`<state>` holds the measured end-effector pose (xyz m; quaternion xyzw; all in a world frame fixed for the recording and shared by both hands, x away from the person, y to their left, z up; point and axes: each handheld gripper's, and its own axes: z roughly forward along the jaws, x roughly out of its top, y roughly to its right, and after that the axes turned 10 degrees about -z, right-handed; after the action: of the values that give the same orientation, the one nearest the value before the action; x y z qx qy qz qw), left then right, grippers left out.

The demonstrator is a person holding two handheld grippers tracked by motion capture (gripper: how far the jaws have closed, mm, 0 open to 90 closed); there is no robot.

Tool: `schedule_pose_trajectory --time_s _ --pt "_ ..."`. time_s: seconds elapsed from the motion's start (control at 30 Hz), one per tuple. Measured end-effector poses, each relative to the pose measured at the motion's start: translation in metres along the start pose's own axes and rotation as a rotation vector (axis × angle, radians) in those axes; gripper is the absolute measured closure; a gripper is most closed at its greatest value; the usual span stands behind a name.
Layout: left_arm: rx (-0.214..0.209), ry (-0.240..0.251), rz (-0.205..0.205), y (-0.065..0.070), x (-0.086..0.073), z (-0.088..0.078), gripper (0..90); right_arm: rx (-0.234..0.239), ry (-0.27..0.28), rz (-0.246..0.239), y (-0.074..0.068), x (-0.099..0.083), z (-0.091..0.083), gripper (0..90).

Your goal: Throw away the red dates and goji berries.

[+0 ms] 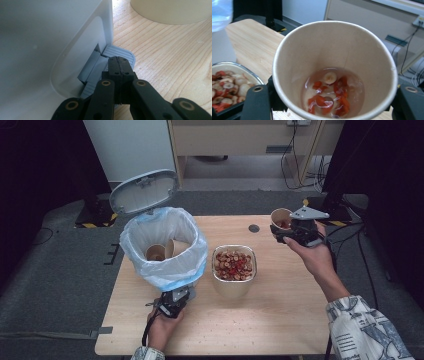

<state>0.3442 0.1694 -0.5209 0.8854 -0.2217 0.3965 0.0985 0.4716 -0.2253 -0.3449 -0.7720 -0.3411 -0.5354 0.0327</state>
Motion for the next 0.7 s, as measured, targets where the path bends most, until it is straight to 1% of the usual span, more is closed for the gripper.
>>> schedule_pose_trajectory --time_s 0.07,0.17,0.27,0.47,0.53,0.63,0.7 --pt "0.000 0.000 0.000 0.000 0.000 0.000 90.0 0.012 0.005 0.003 -0.002 0.003 0.000 31.7" --pt "0.000 0.000 0.000 0.000 0.000 0.000 90.0 0.017 0.009 0.000 -0.005 0.008 0.001 31.7" --pt "-0.001 -0.001 -0.001 0.000 0.000 0.000 90.0 0.028 0.014 -0.035 -0.011 0.014 0.002 31.7" --pt "-0.001 0.000 -0.001 0.000 0.000 0.000 90.0 0.047 0.028 -0.058 -0.019 0.024 0.003 31.7" --pt "0.000 0.000 0.000 0.000 0.000 0.000 90.0 0.051 0.033 -0.089 -0.024 0.027 0.003 31.7" --pt "0.000 -0.001 0.000 0.000 0.000 0.000 90.0 0.066 0.043 -0.118 -0.029 0.030 0.003 31.7" --pt "0.000 -0.001 0.000 0.000 0.000 0.000 90.0 0.057 0.042 -0.132 -0.030 0.031 0.004 31.6"
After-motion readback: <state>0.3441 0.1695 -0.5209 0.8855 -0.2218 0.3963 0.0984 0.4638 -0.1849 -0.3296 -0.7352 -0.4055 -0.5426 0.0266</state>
